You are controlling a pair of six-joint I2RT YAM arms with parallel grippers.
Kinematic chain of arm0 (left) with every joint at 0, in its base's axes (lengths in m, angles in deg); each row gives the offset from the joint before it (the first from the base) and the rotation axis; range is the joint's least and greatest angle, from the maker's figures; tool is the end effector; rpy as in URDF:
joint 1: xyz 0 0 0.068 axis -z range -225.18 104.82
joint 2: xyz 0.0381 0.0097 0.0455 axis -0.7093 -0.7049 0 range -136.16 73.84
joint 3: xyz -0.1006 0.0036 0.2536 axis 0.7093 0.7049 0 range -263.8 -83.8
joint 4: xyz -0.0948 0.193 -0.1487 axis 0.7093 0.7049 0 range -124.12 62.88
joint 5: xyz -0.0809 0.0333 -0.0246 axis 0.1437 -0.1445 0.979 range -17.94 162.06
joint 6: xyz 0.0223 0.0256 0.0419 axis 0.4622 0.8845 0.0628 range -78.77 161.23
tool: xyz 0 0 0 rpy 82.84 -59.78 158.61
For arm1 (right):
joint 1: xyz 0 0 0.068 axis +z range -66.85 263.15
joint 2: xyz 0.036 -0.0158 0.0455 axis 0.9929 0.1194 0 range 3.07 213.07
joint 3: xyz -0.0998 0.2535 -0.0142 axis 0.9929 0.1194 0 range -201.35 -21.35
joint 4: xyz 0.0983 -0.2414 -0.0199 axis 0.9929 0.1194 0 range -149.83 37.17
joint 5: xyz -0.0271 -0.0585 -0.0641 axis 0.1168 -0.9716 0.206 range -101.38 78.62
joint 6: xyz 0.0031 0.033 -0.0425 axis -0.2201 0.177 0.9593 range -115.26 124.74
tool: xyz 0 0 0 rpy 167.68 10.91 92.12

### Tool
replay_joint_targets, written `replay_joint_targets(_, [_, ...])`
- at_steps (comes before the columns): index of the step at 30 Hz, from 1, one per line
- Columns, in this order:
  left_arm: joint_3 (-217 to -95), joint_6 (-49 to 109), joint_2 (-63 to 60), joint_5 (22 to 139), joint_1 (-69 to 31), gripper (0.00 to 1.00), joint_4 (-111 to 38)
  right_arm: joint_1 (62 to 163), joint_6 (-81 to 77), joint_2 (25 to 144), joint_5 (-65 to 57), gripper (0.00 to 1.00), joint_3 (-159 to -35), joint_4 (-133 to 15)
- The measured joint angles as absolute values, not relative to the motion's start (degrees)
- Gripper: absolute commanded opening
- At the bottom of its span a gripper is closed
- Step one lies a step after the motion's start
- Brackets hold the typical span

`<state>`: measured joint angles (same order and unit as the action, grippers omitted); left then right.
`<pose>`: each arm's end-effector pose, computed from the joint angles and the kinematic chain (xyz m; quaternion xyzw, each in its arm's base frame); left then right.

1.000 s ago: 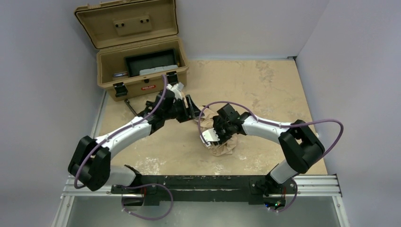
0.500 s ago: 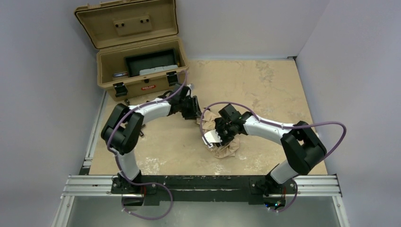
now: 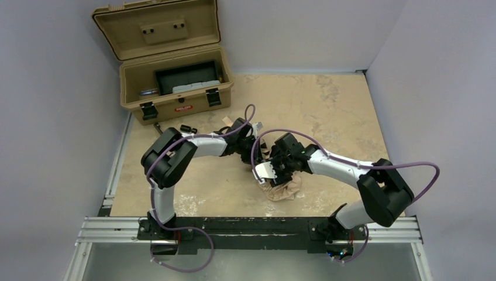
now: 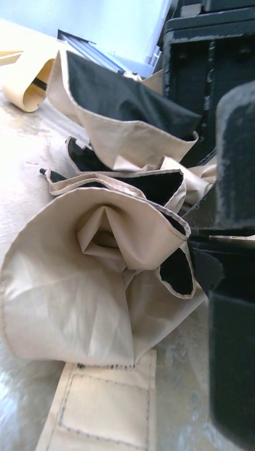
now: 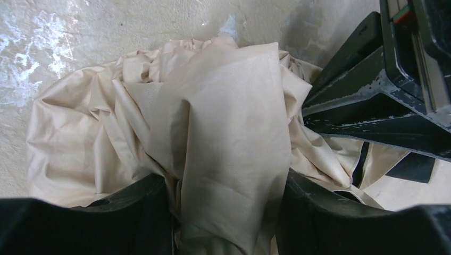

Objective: Put away the umbrella

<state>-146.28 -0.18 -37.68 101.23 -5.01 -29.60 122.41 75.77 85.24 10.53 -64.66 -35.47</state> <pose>0.2831 -0.2617 0.1290 0.0688 0.9200 -0.3788 0.0728 0.1934 0.1751 0.1724 -0.8089 0.5097 0.1156 0.2693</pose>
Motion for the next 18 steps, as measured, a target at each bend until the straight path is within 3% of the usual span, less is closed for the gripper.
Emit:
replay_joint_targets(5, [-142.65,-2.52,-36.57,101.97,-3.57,0.00,-35.07,122.61,75.07,86.58,8.78,0.66,-64.66,-35.49])
replay_joint_targets(8, [-141.36,-4.35,-36.57,102.78,-3.29,0.00,-37.93,122.61,75.00,86.58,8.12,0.66,-64.66,-35.43])
replay_joint_targets(11, [-141.08,-5.88,-36.72,103.41,-3.24,0.07,-39.18,122.63,74.98,87.32,7.99,0.52,-64.86,-34.93])
replay_joint_targets(15, [-141.05,-7.96,-36.79,104.16,-3.03,0.27,-39.88,122.78,74.85,90.86,8.08,0.26,-68.18,-30.58])
replay_joint_targets(18, [-140.49,-9.79,-36.13,104.33,-2.94,0.35,-40.71,122.78,74.87,93.22,8.17,0.16,-70.70,-27.71])
